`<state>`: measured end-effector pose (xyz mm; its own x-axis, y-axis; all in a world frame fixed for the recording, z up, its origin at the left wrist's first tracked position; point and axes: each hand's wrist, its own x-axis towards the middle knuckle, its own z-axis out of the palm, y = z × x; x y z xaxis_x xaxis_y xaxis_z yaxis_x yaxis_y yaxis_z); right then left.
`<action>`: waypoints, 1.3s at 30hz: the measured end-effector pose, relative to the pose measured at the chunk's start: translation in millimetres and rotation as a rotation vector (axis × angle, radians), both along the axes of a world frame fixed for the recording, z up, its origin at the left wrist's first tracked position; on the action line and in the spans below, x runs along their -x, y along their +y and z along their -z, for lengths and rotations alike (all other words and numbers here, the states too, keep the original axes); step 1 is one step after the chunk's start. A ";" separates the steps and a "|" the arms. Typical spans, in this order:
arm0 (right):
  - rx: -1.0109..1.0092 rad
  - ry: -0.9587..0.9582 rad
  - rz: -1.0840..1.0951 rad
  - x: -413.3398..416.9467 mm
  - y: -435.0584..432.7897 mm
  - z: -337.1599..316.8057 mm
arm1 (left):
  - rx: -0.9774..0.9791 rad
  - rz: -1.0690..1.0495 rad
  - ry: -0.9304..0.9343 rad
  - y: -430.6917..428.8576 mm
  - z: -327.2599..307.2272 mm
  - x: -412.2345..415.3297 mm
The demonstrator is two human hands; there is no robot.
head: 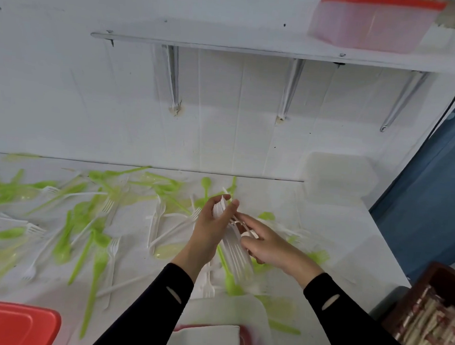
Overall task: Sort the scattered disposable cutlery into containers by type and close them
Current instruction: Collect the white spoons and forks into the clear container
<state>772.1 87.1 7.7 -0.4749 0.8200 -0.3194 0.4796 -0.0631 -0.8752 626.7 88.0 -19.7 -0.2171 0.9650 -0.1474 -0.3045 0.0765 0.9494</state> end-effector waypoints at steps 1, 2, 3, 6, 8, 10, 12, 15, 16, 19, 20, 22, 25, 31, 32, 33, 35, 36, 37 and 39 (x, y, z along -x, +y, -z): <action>-0.012 -0.011 -0.002 0.2 0.6 1.0 | -0.019 -0.056 0.041 -0.3 -0.7 -1.2; -0.016 -0.023 0.004 0.3 2.6 2.8 | -0.050 -0.128 0.068 0.0 -1.9 -1.8; -0.007 -0.042 0.017 -0.8 5.9 6.1 | -0.077 -0.217 0.096 0.7 -3.7 -0.4; 0.057 -0.159 0.063 -6.8 15.5 17.2 | -0.143 -0.469 0.087 5.0 -3.6 11.7; 0.002 -0.317 0.094 -11.0 22.5 30.3 | -0.146 -0.547 0.029 5.4 -5.4 17.6; -0.082 -0.381 0.225 -15.1 30.4 40.4 | -0.146 -0.548 -0.072 5.5 -6.2 19.1; -0.147 -0.320 0.351 -18.1 36.2 42.5 | -0.139 -0.486 -0.186 6.0 -8.7 18.2; -0.222 -0.141 0.389 -17.0 33.6 33.4 | -0.065 -0.294 -0.229 5.5 -7.7 11.4; -0.260 -0.083 0.384 -14.5 30.2 29.0 | -0.033 -0.196 -0.202 4.8 -6.0 8.5; -0.319 0.095 0.382 -6.1 22.3 21.6 | 0.001 0.139 -0.062 -2.8 -4.9 0.4; -0.307 0.156 0.380 -3.3 20.0 19.6 | -0.001 0.233 0.006 -5.3 -5.5 -2.6; -0.189 0.316 0.402 1.8 15.3 14.5 | -0.018 0.343 0.169 -9.0 -5.4 -9.7; -0.043 0.423 0.430 9.3 13.0 12.9 | -0.050 0.352 0.413 -11.8 -3.1 -17.1; 0.009 0.452 0.481 11.9 17.5 9.9 | -0.118 0.298 0.443 -11.3 -2.3 -17.5; 0.027 0.480 0.473 10.8 18.0 10.3 | -0.112 0.246 0.449 -9.3 -2.3 -16.7; 0.043 0.502 0.459 10.2 18.0 10.1 | -0.090 0.187 0.440 -6.8 -1.1 -14.9; 0.037 0.462 0.387 10.4 15.9 10.2 | -0.051 0.096 0.360 -1.8 0.9 -9.2; 0.009 0.393 0.337 10.7 14.5 11.2 | -0.029 0.056 0.322 -0.1 1.7 -5.9; -0.030 0.318 0.289 11.4 12.4 12.4 | -0.005 0.022 0.292 0.9 2.4 -2.7; -0.138 0.194 0.206 11.2 8.4 16.2 | 0.016 -0.012 0.218 2.3 4.3 1.4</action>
<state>760.9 95.5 -8.5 -0.3353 0.9347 -0.1183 0.2919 -0.0163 -0.9563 625.4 90.3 -24.0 -0.2570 0.9600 -0.1110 -0.0933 0.0896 0.9916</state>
